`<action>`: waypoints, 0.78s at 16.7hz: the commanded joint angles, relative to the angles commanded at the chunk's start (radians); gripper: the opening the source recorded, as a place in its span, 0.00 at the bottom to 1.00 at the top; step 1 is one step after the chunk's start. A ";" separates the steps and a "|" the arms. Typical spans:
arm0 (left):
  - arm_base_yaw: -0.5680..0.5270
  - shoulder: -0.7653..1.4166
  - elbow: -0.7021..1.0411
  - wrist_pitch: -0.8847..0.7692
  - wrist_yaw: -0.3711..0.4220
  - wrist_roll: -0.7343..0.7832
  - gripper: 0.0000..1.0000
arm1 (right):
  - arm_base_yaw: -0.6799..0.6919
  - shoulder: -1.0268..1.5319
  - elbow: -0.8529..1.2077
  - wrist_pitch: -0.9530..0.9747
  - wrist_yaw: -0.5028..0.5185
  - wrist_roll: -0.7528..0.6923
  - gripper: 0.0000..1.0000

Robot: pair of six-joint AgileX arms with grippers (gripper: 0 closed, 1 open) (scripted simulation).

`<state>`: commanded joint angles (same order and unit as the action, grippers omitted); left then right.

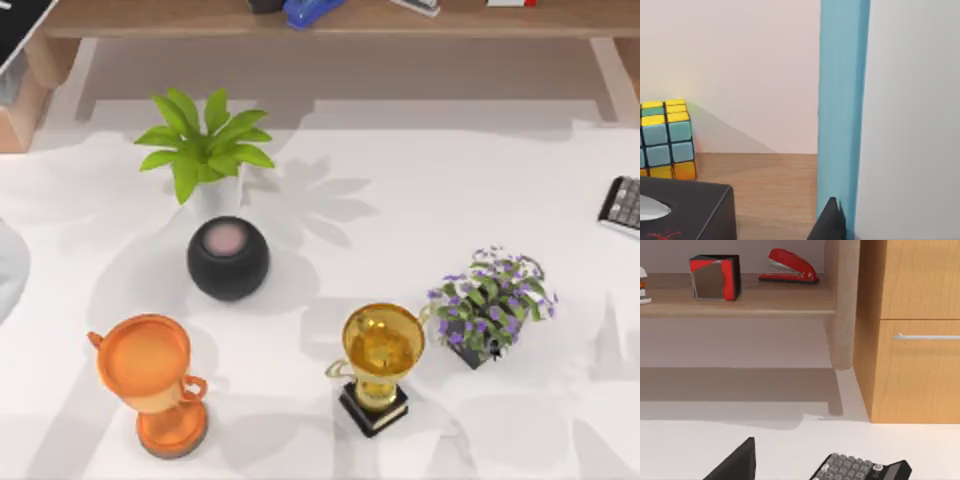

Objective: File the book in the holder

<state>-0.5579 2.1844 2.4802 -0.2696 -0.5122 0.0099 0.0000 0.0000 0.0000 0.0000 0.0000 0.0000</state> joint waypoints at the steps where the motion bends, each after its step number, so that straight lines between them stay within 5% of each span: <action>1: 0.000 0.006 0.015 -0.013 0.000 0.000 0.00 | 0.000 0.000 0.000 0.000 0.000 0.000 1.00; 8: 0.021 -0.019 0.009 0.004 0.012 0.019 0.00 | 0.000 0.000 0.000 0.000 0.000 0.000 1.00; 13: 0.212 -0.145 -0.094 0.130 0.095 0.173 0.00 | 0.000 0.000 0.000 0.000 0.000 0.000 1.00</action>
<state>-0.3457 2.0395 2.3867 -0.1401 -0.4171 0.1827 0.0000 0.0000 0.0000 0.0000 0.0000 0.0000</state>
